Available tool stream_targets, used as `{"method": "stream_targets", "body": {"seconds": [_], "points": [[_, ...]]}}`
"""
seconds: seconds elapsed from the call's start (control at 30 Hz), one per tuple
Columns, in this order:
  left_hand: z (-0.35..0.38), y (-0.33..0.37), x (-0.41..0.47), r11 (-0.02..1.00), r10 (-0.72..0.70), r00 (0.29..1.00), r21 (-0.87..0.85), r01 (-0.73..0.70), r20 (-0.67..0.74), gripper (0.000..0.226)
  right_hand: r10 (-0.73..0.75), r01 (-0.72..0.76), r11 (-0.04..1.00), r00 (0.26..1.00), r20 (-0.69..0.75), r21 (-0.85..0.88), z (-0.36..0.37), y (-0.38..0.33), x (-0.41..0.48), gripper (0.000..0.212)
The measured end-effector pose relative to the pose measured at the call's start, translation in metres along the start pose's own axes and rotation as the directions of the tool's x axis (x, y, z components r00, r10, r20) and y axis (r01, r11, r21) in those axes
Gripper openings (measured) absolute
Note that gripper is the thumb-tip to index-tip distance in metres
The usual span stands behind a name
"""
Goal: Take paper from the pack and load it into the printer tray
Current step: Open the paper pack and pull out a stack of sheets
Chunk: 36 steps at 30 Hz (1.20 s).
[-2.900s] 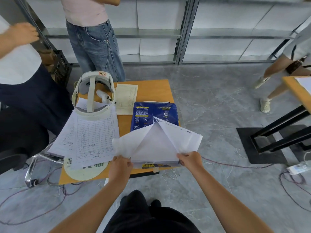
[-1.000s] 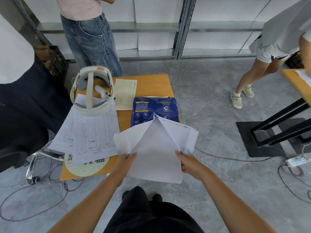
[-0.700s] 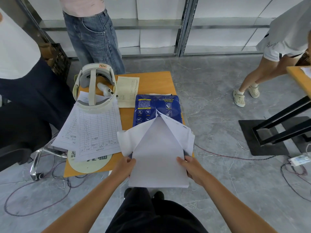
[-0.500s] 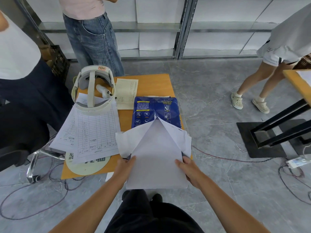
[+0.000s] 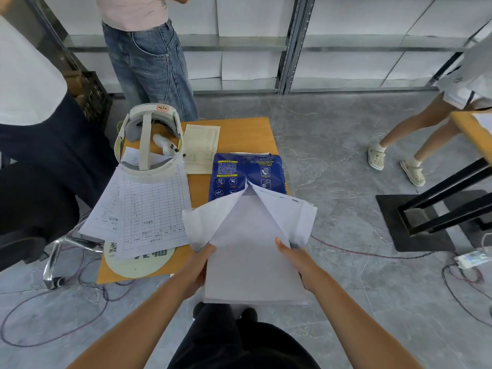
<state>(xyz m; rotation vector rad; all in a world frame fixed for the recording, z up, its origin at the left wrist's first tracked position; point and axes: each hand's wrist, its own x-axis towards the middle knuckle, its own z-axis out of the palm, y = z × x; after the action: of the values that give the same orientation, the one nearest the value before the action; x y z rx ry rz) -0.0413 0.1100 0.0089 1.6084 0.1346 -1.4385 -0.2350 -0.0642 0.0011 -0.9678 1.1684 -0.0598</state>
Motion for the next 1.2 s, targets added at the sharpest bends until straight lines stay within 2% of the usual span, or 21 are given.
{"method": "stream_targets", "body": {"seconds": [0.03, 0.13, 0.27, 0.33, 0.4, 0.47, 0.53, 0.6, 0.7, 0.77, 0.9, 1.03, 1.13, 1.2], "points": [[0.0, -0.002, 0.005, 0.998, -0.006, 1.0, -0.06, 0.006, -0.001, 0.038, -0.008, 0.008, 1.0, 1.0, -0.015, -0.013, 0.004, 0.001, 0.002, 0.037], [0.007, -0.006, 0.014, 1.0, -0.004, 0.998, -0.026, 0.002, -0.055, 0.044, -0.01, 0.01, 1.0, 1.0, -0.023, -0.02, 0.005, 0.007, 0.007, 0.047], [0.016, -0.005, 0.004, 0.992, 0.11, 0.99, 0.066, -0.105, -0.091, 0.036, 0.052, -0.054, 0.997, 0.998, 0.027, 0.057, 0.004, 0.013, -0.005, 0.04], [0.017, -0.011, -0.006, 0.987, 0.148, 0.987, 0.065, -0.145, -0.058, 0.03, 0.08, -0.084, 0.994, 0.996, 0.047, 0.077, -0.002, 0.021, -0.01, 0.032], [0.018, -0.018, -0.018, 0.979, 0.2, 0.98, 0.052, -0.199, -0.01, 0.03, 0.085, -0.09, 0.993, 0.994, 0.064, 0.08, -0.006, 0.019, -0.019, 0.033], [0.021, -0.024, -0.025, 0.971, 0.23, 0.973, 0.068, -0.23, 0.008, 0.033, 0.047, -0.051, 0.996, 0.998, 0.046, 0.075, -0.005, 0.016, -0.021, 0.036], [0.023, -0.026, -0.028, 0.966, 0.248, 0.968, 0.073, -0.25, 0.03, 0.035, -0.051, 0.05, 0.997, 0.999, 0.011, 0.059, 0.004, 0.014, -0.024, 0.043], [0.02, -0.023, -0.034, 0.974, 0.212, 0.976, 0.074, -0.215, 0.04, 0.03, -0.092, 0.093, 0.993, 0.996, -0.007, 0.071, 0.012, 0.021, -0.026, 0.05], [0.0, -0.026, -0.046, 0.994, 0.072, 0.997, 0.082, -0.074, 0.03, 0.023, -0.099, 0.1, 0.993, 0.995, -0.029, 0.06, 0.024, 0.032, -0.056, 0.028], [-0.018, -0.034, -0.054, 0.996, 0.015, 0.998, 0.087, -0.02, 0.068, 0.031, -0.114, 0.12, 0.989, 0.991, -0.073, 0.085, 0.035, 0.049, -0.078, 0.021], [-0.04, -0.052, -0.072, 0.988, -0.055, 0.994, 0.147, 0.04, 0.095, 0.041, -0.13, 0.158, 0.98, 0.969, -0.211, 0.123, 0.064, 0.091, -0.118, 0.025], [-0.061, -0.069, -0.09, 0.981, -0.039, 0.985, 0.192, 0.006, 0.168, 0.039, -0.186, 0.237, 0.951, 0.952, -0.244, 0.196, 0.09, 0.126, -0.165, 0.018], [-0.074, -0.084, -0.107, 0.982, -0.021, 0.955, 0.183, -0.035, 0.295, 0.039, -0.246, 0.305, 0.925, 0.935, -0.254, 0.226, 0.102, 0.147, -0.199, 0.035], [-0.07, -0.089, -0.122, 0.976, 0.028, 0.94, 0.194, -0.099, 0.34, 0.042, -0.268, 0.347, 0.898, 0.919, -0.289, 0.27, 0.104, 0.157, -0.222, 0.035]]}}
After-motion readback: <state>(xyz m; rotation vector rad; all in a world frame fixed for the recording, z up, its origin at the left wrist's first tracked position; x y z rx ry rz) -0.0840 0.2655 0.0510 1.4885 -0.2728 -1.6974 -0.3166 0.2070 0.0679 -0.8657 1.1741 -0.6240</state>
